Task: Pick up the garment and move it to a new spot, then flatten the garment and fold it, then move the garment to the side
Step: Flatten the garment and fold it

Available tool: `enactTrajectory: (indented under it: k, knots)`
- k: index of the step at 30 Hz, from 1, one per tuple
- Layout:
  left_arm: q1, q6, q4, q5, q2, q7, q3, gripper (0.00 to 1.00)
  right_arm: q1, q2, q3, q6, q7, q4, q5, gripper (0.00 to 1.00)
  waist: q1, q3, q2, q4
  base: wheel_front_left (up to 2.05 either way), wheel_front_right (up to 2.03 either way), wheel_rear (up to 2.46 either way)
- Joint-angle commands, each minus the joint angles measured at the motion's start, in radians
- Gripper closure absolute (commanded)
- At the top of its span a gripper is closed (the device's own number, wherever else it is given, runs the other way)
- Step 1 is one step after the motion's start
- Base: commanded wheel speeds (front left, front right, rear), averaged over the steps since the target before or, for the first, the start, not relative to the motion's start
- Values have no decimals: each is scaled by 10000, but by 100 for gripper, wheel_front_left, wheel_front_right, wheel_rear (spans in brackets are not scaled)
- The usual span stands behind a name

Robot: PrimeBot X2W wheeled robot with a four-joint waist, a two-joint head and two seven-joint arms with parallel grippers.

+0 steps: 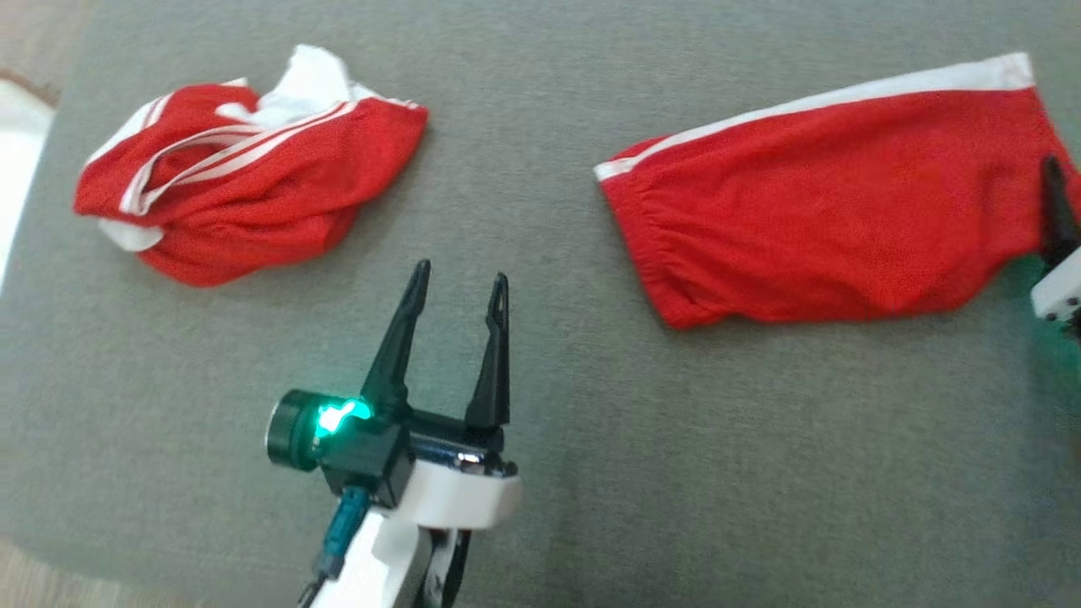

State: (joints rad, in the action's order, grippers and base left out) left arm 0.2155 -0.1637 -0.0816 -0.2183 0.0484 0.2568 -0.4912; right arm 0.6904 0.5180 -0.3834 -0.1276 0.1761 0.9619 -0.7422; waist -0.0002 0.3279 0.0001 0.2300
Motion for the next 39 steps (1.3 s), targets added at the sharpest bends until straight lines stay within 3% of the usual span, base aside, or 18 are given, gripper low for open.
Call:
enactTrajectory:
  k: [1,6,7,8,9,18,23,29,39]
  knots:
    - [-3,-77,426,113,25,48,175,0,215,254,-11,-31,-86,27,-152,0,2,48,-1,316,0,0,0]
    - [-89,-180,620,173,21,48,26,0,435,213,142,-31,-918,819,-752,0,2,195,-1,591,0,0,0]
    - [-64,-196,635,194,21,48,48,0,468,202,129,-31,-1045,894,-831,48,2,212,-1,598,0,0,0]
    - [-35,-218,649,231,21,48,90,0,501,184,115,-31,-1106,938,-897,82,2,218,-1,573,0,0,0]
    - [-19,-242,658,270,20,49,150,0,531,139,83,-31,-1110,938,-942,100,2,204,-1,509,0,0,0]
    - [-305,-191,681,688,49,49,824,0,329,16,-496,-31,-389,501,-1025,100,2,-387,-1,-835,0,0,0]
    - [-521,16,597,797,71,49,1066,0,100,733,-707,-31,-217,531,-1001,100,2,-580,-1,-1488,0,0,0]
    - [-524,168,468,868,47,49,1031,0,267,1463,-693,-31,116,523,-950,100,2,-666,-1,-1731,0,0,0]
    - [-798,223,198,803,26,49,950,0,478,702,-1136,-31,464,-1176,-994,100,2,-1354,-1,-1656,0,0,0]
